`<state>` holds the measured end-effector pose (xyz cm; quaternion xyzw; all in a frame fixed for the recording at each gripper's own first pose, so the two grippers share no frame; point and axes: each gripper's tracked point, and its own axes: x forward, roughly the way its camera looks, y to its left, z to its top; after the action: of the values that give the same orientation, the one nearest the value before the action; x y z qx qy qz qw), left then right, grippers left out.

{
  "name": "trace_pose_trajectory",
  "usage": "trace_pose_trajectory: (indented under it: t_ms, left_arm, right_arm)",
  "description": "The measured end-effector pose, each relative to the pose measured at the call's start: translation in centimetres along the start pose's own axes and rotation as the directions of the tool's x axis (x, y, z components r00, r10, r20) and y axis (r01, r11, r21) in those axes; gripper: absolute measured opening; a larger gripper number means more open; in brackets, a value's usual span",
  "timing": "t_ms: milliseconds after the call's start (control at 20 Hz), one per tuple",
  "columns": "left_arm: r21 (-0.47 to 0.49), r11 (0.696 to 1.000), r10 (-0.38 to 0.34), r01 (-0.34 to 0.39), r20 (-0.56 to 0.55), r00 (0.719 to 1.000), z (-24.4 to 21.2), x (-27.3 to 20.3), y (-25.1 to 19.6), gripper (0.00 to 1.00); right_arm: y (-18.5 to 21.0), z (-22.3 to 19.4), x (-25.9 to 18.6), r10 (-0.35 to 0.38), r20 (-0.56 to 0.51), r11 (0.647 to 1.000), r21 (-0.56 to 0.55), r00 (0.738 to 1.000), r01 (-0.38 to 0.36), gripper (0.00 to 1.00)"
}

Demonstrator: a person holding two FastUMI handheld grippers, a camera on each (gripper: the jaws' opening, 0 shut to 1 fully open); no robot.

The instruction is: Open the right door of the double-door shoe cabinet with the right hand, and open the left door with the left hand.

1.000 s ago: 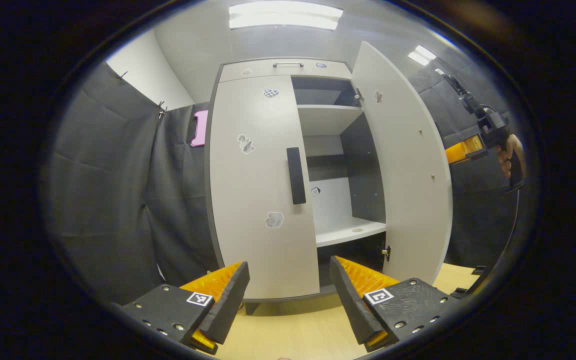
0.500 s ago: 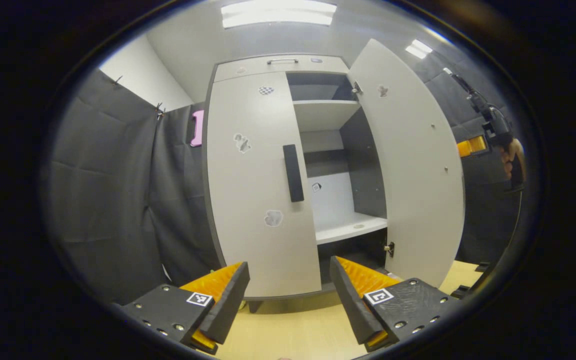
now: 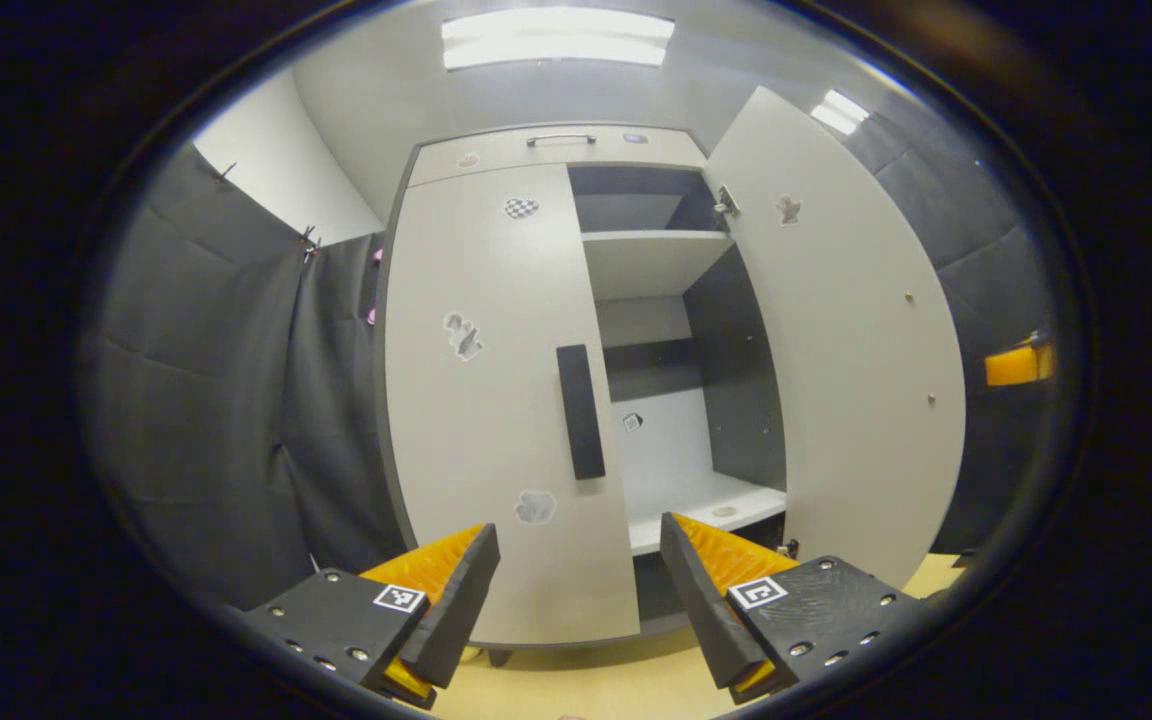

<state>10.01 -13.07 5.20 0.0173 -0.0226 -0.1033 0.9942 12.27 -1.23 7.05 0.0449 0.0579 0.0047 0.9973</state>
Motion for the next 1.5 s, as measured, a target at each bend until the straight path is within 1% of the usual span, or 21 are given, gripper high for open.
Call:
trace_pose_trajectory:
  t_ms: [100,150,300,400,500,700,850,900,950,1050,1100,1200,1250,1300,1350,1400,1450,1500]
  left_arm:
    - [-0.012,1.000,-0.008,0.009,0.012,1.000,0.9,1.6,-0.1,0.94]
    - [-0.017,1.000,-0.018,0.018,0.013,1.000,1.2,2.7,-0.2,0.94]
    - [-0.007,0.999,-0.034,0.034,0.006,0.999,2.2,6.4,0.1,0.94]
    - [-0.002,1.000,-0.019,0.019,0.000,1.000,2.6,8.5,0.7,0.95]
    - [-0.001,1.000,-0.010,0.010,-0.004,1.000,3.0,10.4,0.9,0.94]
    - [-0.004,1.000,-0.009,0.009,0.009,1.000,4.0,14.1,1.1,0.95]
    - [-0.031,0.999,0.013,-0.013,-0.010,1.000,3.8,15.9,1.7,0.95]
    - [-0.033,0.999,0.023,-0.023,-0.010,1.000,4.0,16.4,1.9,0.94]
    - [-0.030,0.999,0.035,-0.035,-0.011,0.999,4.0,16.9,2.2,0.95]
    - [-0.007,0.999,0.035,-0.035,-0.014,0.999,3.7,18.0,2.3,0.94]
    - [-0.009,1.000,0.016,-0.016,-0.016,1.000,3.4,18.3,1.9,0.84]
    - [0.004,1.000,0.011,-0.011,-0.049,0.999,2.5,18.6,1.6,0.65]
    - [0.011,1.000,0.010,-0.009,-0.057,0.998,2.5,18.3,1.5,0.65]
    - [0.007,1.000,-0.011,0.012,-0.052,0.999,2.4,19.2,1.0,0.65]
    - [-0.010,1.000,-0.027,0.027,-0.052,0.998,2.5,19.0,0.4,0.54]
    - [-0.022,0.999,-0.027,0.026,-0.054,0.998,2.5,18.6,0.3,0.42]
    - [-0.030,0.999,-0.022,0.020,-0.062,0.998,2.3,18.8,0.4,0.35]
    - [-0.051,0.999,-0.020,0.016,-0.067,0.998,2.4,18.4,0.5,0.31]
  right_arm:
    - [-0.6,-1.1,-0.6,-0.040,-0.010,0.999,0.033,0.999,0.041,0.88]
    - [-1.5,-1.5,-1.5,-0.064,-0.019,0.997,0.040,0.998,0.064,0.98]
    - [-2.8,-3.1,-2.9,-0.115,-0.069,0.991,0.054,0.991,0.118,0.98]
    - [-3.0,-4.1,-3.6,-0.133,-0.094,0.989,0.052,0.987,0.139,0.98]
    - [-3.4,-4.7,-3.9,-0.147,-0.119,0.988,0.038,0.982,0.152,0.98]
    - [-3.5,-6.1,-4.7,-0.148,-0.184,0.989,-0.018,0.972,0.147,0.98]
    - [-3.6,-6.2,-4.9,-0.159,-0.195,0.987,-0.053,0.968,0.152,0.98]
    - [-3.6,-6.3,-4.9,-0.154,-0.198,0.988,-0.053,0.968,0.147,0.98]
    - [-3.5,-6.1,-4.9,-0.149,-0.195,0.989,-0.048,0.969,0.143,0.98]
    - [-3.3,-5.8,-4.9,-0.136,-0.187,0.991,-0.022,0.973,0.134,0.98]
    - [-3.4,-5.7,-4.8,-0.134,-0.184,0.991,-0.005,0.974,0.136,0.98]
    - [-3.6,-5.7,-4.8,-0.139,-0.179,0.988,0.033,0.974,0.148,0.98]
    - [-3.6,-5.6,-4.7,-0.143,-0.175,0.987,0.054,0.974,0.155,0.98]
    - [-3.7,-5.5,-4.5,-0.148,-0.169,0.984,0.073,0.974,0.162,0.98]
    - [-3.9,-5.2,-4.3,-0.152,-0.162,0.982,0.090,0.975,0.168,0.98]
    - [-4.1,-4.9,-4.2,-0.153,-0.158,0.980,0.104,0.976,0.170,0.98]
    - [-4.2,-4.8,-4.0,-0.151,-0.153,0.978,0.118,0.977,0.170,0.98]
    - [-4.2,-4.5,-3.9,-0.145,-0.145,0.978,0.132,0.979,0.164,0.98]
